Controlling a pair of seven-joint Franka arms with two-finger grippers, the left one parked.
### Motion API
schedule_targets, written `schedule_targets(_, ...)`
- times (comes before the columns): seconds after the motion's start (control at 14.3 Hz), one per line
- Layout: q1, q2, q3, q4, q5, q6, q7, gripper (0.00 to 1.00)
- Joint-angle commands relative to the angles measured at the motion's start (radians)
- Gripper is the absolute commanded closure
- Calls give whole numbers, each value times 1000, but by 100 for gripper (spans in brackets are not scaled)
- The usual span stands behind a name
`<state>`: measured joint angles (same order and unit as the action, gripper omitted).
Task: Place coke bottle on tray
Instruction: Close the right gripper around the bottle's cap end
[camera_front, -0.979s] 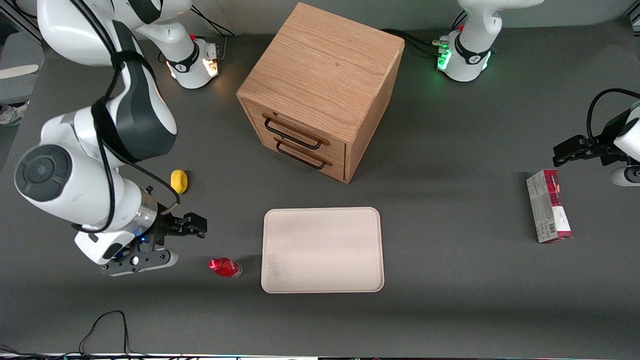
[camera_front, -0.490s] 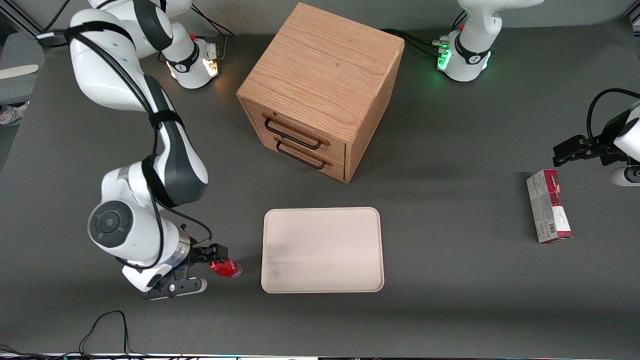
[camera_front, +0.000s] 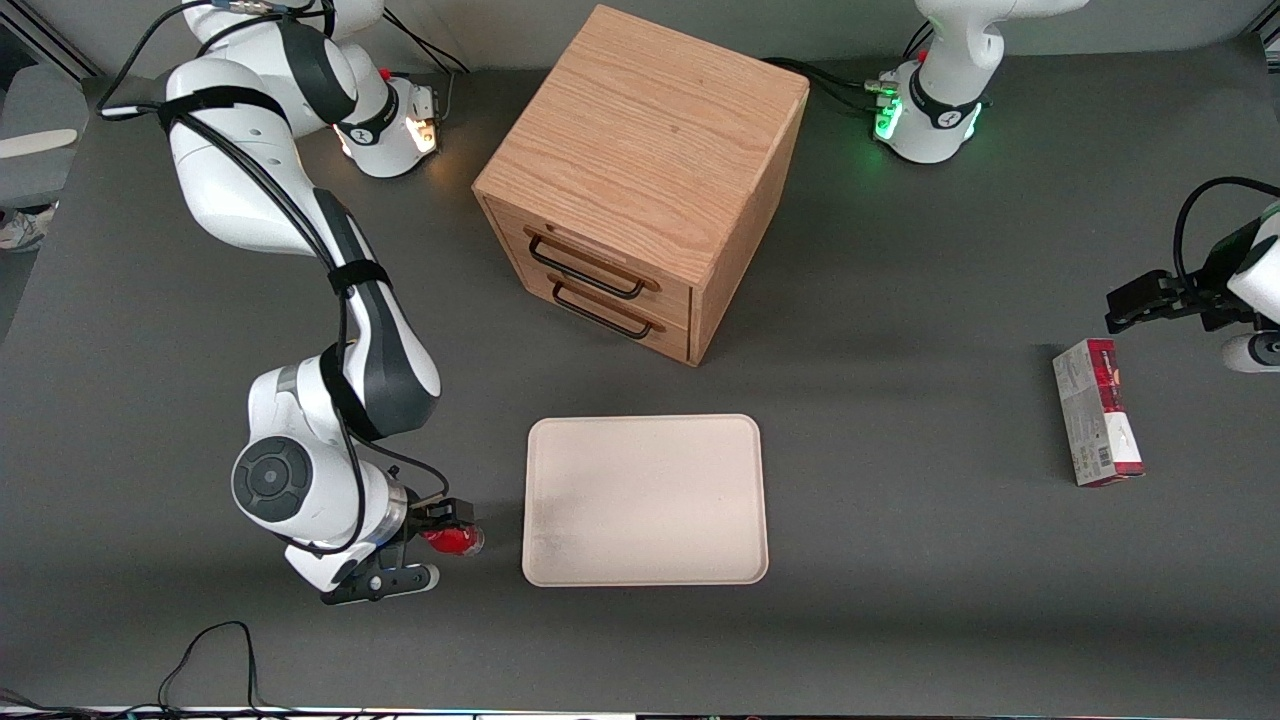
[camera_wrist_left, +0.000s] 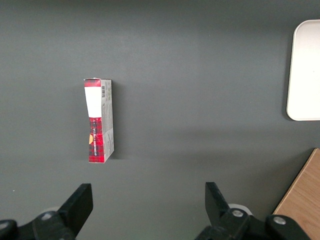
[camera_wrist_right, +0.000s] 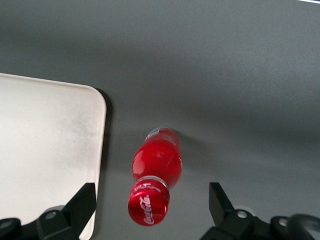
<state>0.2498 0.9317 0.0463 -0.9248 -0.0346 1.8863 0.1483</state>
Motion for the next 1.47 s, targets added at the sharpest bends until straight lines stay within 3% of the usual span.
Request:
schedule_targets(0.0, 5, 21, -2, 35, -21, 2, 19, 0)
schedule_targets(0.14, 6, 21, -2, 35, -47, 2, 16, 0)
schedule_targets(0.21, 6, 22, -2, 35, -50, 4, 17, 7)
schedule_targets(0.35, 6, 22, -2, 35, -50, 5, 16, 35)
schedule_targets(0.42, 6, 22, -2, 32, -50, 5, 17, 44)
schedule_targets(0.56, 8, 22, 0, 32, -48, 4, 19, 55)
schedule_targets(0.77, 8, 21, 1, 34, -48, 4, 19, 80)
schedule_targets(1.05, 8, 13, 6, 34, -48, 1, 19, 88)
schedule_targets(1.4, 6, -74, 9, 46, -47, -97, 5, 90)
